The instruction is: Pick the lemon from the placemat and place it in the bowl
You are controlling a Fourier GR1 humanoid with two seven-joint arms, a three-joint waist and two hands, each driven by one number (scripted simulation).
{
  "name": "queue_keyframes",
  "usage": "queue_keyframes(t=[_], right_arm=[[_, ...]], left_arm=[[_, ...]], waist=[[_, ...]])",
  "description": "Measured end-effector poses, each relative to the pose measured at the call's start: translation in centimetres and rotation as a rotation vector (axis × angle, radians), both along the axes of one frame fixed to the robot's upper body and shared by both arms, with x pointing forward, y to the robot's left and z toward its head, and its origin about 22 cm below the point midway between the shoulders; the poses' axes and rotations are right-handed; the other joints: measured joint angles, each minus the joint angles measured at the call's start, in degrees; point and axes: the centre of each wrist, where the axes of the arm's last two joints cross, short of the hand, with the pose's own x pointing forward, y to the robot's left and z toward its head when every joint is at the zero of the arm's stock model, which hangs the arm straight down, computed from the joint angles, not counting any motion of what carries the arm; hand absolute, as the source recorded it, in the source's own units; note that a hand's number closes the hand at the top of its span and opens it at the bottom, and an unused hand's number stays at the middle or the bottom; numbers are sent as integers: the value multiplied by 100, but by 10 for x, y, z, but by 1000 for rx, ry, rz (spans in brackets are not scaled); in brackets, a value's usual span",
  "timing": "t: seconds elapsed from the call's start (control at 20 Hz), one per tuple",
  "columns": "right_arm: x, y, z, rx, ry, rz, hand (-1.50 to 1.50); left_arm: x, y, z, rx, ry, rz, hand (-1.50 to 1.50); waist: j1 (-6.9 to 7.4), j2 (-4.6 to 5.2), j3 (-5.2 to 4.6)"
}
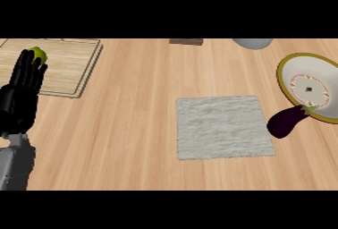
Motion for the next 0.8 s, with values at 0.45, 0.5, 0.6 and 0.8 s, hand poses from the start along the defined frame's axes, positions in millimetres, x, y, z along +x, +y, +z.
queue_keyframes(t=[0.45, 0.5, 0.6, 0.8], right_arm=[[28, 33, -71, 65, 87, -144, -150], [28, 34, -78, 97, 88, -147, -150], [27, 35, -87, 172, 78, -150, -150], [29, 38, -94, 323, -9, -158, -150]], left_arm=[[3, 2, 9, -1, -4, -5, 0], [5, 3, 10, 1, -5, -3, 0], [5, 2, 8, 2, -6, -7, 0], [5, -4, 9, -2, -4, -12, 0]], waist=[[28, 21, 6], [24, 27, 7], [38, 36, 11], [37, 35, 14]])
